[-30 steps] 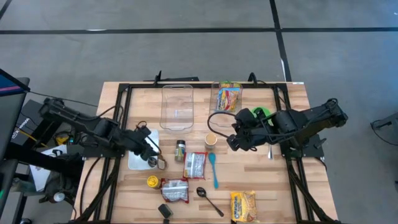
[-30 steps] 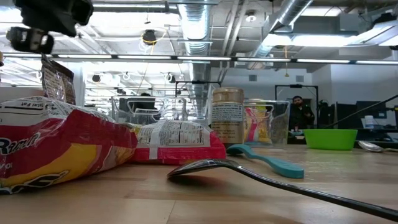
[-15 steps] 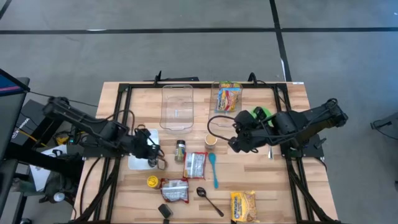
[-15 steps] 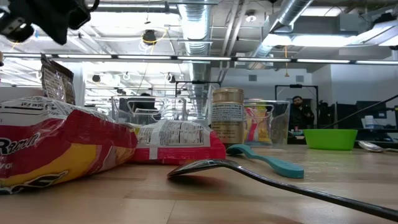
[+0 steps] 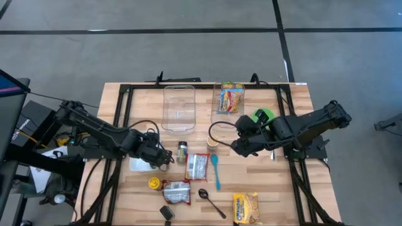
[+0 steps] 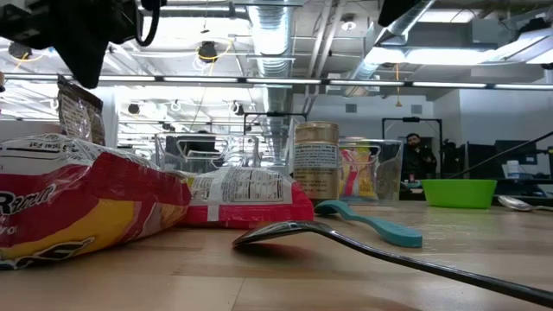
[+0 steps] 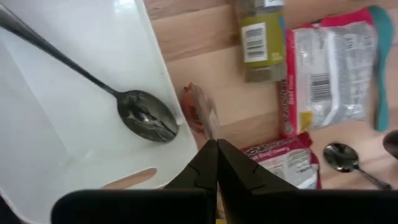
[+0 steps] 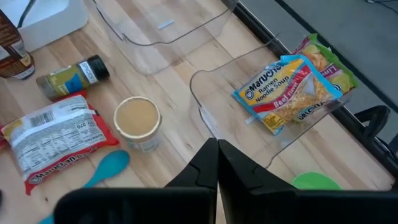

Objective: Pick & Place Food Item
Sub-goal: Put the orange seasoning pack into the left transparent bin

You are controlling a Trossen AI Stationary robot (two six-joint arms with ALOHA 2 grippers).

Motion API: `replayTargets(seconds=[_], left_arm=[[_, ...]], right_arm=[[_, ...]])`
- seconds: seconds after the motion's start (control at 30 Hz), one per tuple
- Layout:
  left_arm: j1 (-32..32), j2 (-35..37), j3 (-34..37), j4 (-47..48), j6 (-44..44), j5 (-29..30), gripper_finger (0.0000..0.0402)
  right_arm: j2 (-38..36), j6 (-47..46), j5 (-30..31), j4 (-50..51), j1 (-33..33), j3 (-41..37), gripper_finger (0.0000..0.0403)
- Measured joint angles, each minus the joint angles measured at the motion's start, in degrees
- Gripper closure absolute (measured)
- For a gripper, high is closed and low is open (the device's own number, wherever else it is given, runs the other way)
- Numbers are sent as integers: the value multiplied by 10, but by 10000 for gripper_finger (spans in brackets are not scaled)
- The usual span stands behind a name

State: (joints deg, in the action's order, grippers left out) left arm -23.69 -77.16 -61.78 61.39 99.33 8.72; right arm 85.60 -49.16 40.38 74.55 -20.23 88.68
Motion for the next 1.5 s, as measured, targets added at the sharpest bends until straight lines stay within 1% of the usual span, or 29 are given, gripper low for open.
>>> replayTargets(seconds=[0.17,0.4,0.5,0.63,0.9,1.03,1.1,1.33,1.5], left_arm=[[9,2,0,-2,0,-2,401],[20,38,0,2,-3,-1,401],[20,50,0,2,-3,0,395],[20,55,0,2,-4,2,373],[20,55,0,4,-5,3,308],[20,55,11,0,-5,3,290],[20,54,22,-6,-5,3,287],[20,54,56,-77,-5,2,289],[20,51,73,-80,-3,-8,294]], right_arm=[[0,15,0,-5,0,0,403],[0,16,0,-5,0,0,403],[0,16,0,-6,0,0,403],[0,16,0,-8,0,0,403],[0,16,0,-9,0,0,403],[0,16,0,-9,0,0,403],[0,16,0,-9,0,0,403],[0,16,0,-11,0,0,403],[0,16,0,-12,0,0,403]])
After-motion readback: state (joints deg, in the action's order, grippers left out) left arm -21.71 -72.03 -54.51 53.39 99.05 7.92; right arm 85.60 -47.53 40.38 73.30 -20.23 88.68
